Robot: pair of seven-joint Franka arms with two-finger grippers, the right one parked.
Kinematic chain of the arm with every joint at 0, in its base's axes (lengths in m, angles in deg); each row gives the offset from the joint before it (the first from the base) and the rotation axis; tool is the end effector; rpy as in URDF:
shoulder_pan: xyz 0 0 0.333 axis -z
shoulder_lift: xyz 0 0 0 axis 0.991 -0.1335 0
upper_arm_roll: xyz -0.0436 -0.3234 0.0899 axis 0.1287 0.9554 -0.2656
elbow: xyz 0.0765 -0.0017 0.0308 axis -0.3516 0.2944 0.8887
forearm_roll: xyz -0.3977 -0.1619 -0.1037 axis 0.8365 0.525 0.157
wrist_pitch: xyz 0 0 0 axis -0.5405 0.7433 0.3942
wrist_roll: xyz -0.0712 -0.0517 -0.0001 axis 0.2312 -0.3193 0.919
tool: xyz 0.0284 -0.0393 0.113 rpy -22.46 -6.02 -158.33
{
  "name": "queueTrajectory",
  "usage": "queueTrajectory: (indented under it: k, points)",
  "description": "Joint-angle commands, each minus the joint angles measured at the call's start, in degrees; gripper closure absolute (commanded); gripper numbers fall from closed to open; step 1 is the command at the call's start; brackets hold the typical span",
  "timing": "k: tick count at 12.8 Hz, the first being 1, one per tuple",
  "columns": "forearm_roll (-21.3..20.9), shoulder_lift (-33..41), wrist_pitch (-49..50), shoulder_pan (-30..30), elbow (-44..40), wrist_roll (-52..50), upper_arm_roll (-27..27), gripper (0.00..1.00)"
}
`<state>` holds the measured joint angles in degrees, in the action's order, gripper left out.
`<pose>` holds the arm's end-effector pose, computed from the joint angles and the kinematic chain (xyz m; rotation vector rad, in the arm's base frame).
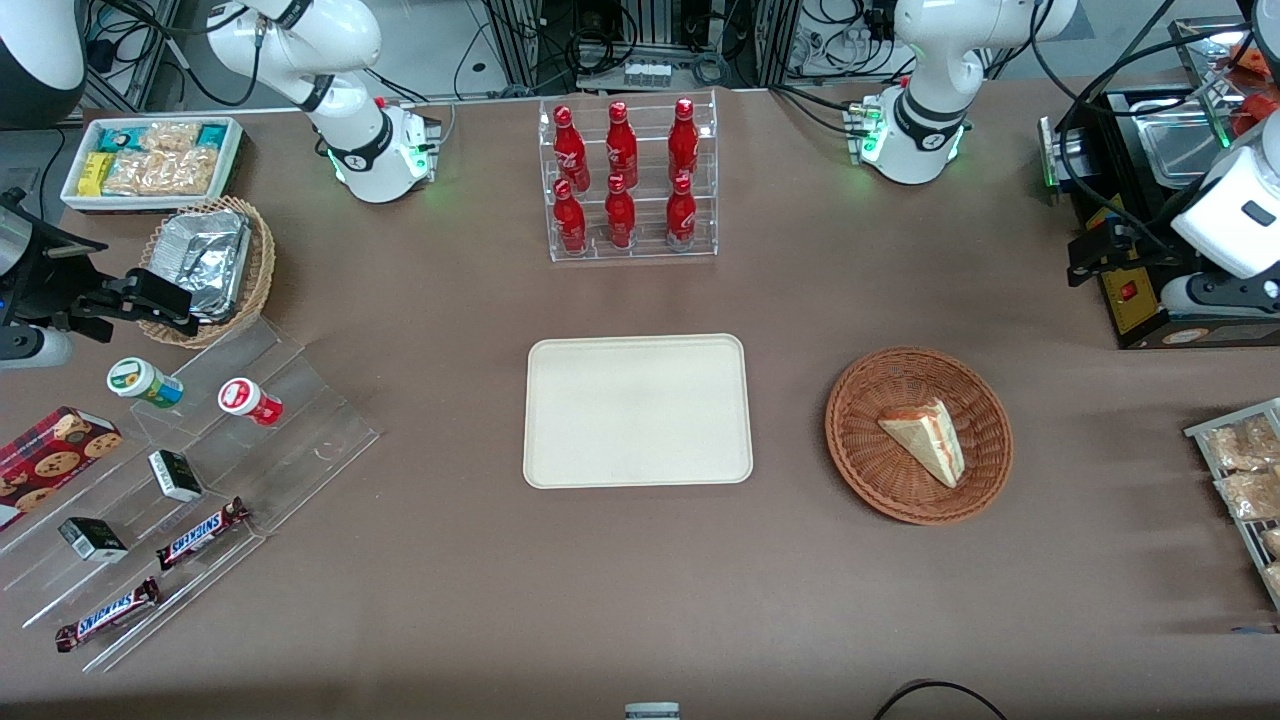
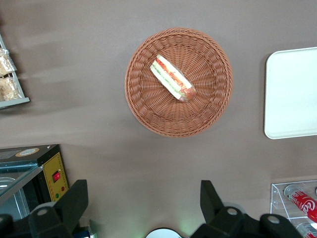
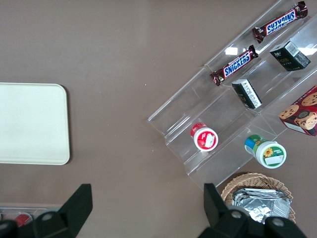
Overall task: Place sandwich from basket to tray
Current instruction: 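Move the left gripper over the wicker basket above the sandwich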
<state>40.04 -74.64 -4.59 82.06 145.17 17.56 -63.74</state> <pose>0.5925 -0.0316 0.6254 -3.1246 0.1411 0.1362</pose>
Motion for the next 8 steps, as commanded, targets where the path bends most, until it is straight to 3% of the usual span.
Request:
queueTrajectory:
  k: [1, 6, 8]
  points:
    - [-0.4, 0.0, 0.6, 0.0, -0.5, 0.7, -0.1, 0.00]
    - [-0.9, -4.3, -4.4, -1.2, 1.6, -2.8, -1.6, 0.00]
    - [-0.9, -4.7, -11.1, -1.0, 6.0, -10.9, -1.6, 0.00]
